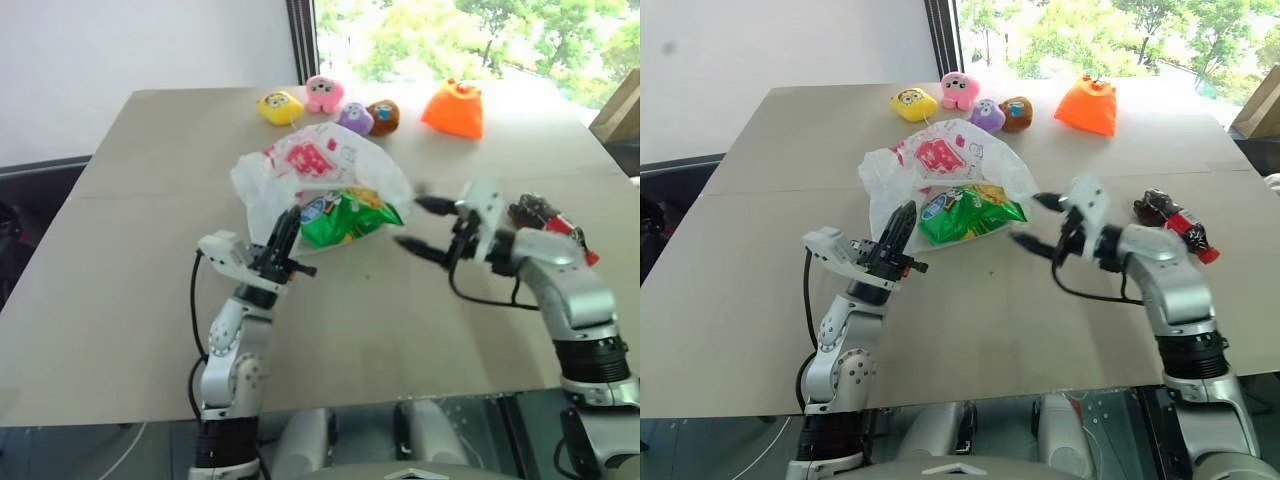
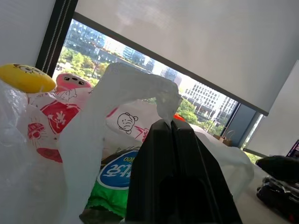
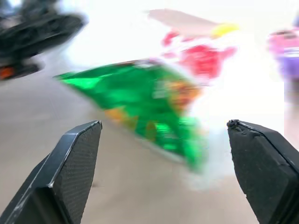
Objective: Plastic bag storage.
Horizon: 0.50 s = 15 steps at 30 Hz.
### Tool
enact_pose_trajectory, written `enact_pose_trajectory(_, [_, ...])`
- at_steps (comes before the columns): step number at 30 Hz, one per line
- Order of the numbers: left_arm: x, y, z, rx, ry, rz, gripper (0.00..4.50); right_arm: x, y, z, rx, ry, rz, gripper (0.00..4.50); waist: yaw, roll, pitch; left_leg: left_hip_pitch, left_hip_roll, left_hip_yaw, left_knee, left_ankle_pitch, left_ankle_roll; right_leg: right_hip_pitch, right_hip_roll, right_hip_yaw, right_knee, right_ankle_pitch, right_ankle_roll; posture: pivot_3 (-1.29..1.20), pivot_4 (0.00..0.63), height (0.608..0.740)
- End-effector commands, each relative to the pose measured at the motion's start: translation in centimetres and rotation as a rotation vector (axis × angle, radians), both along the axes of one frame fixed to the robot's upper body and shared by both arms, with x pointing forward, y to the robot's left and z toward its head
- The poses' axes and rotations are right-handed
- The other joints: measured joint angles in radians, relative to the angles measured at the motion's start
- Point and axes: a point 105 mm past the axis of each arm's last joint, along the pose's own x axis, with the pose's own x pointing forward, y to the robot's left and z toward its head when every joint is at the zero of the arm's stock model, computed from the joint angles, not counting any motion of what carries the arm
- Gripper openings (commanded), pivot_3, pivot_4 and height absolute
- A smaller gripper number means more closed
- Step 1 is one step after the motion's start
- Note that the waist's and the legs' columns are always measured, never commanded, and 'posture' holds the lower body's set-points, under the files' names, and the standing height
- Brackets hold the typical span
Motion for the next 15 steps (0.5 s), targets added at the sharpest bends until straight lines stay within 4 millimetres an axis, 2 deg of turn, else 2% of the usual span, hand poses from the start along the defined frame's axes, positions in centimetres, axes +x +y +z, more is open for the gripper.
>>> enact_pose_trajectory(1, [-0.3, -0.2, 0.8, 0.000, -0.038, -0.005, 0.00, 2.4, -9.3, 1.2, -0.115, -0.054, -0.363, 4.36, 0.006, 0.000, 0.000, 0.000, 0.000, 0.001, 0.000, 0.000, 0.000, 0.000, 0.000, 0.000, 0.000, 0.000, 0.000, 0.00, 0.150, 0.740])
enact_pose_trajectory(3, [-0.3, -0.2, 0.8, -0.001, -0.037, -0.011, 0.00, 2.9, -13.5, 0.4, -0.209, -0.021, -0.512, 4.36, 0.017, 0.000, 0.000, -0.001, -0.002, 0.002, 0.001, 0.000, 0.000, 0.000, -0.002, 0.001, -0.001, 0.000, 0.000, 0.00, 0.150, 0.740])
enact_pose_trajectory(6, [-0.3, -0.4, 0.9, 0.000, -0.037, -0.020, 0.00, 3.0, -18.5, -1.2, -0.248, 0.126, -0.714, 4.36, 0.018, 0.000, 0.000, 0.000, -0.001, 0.004, 0.001, 0.000, 0.000, 0.000, -0.001, 0.003, -0.002, 0.000, 0.000, 0.00, 0.150, 0.740])
enact_pose_trajectory(8, [-0.3, -0.4, 0.8, 0.002, -0.035, -0.023, 0.00, 2.7, -20.0, -2.2, -0.222, 0.220, -0.777, 4.36, 0.018, 0.000, 0.000, 0.000, -0.001, 0.005, 0.000, 0.000, 0.000, 0.000, -0.001, 0.003, -0.002, 0.000, 0.000, 0.00, 0.150, 0.740])
enact_pose_trajectory(15, [-0.3, -0.7, 0.8, 0.000, -0.035, -0.023, 0.00, 1.8, -21.7, -5.6, -0.223, 0.407, -0.839, 4.36, 0.019, 0.000, 0.000, 0.000, 0.000, 0.004, 0.001, 0.000, 0.000, 0.000, 0.000, 0.003, -0.001, 0.000, 0.000, 0.00, 0.150, 0.740])
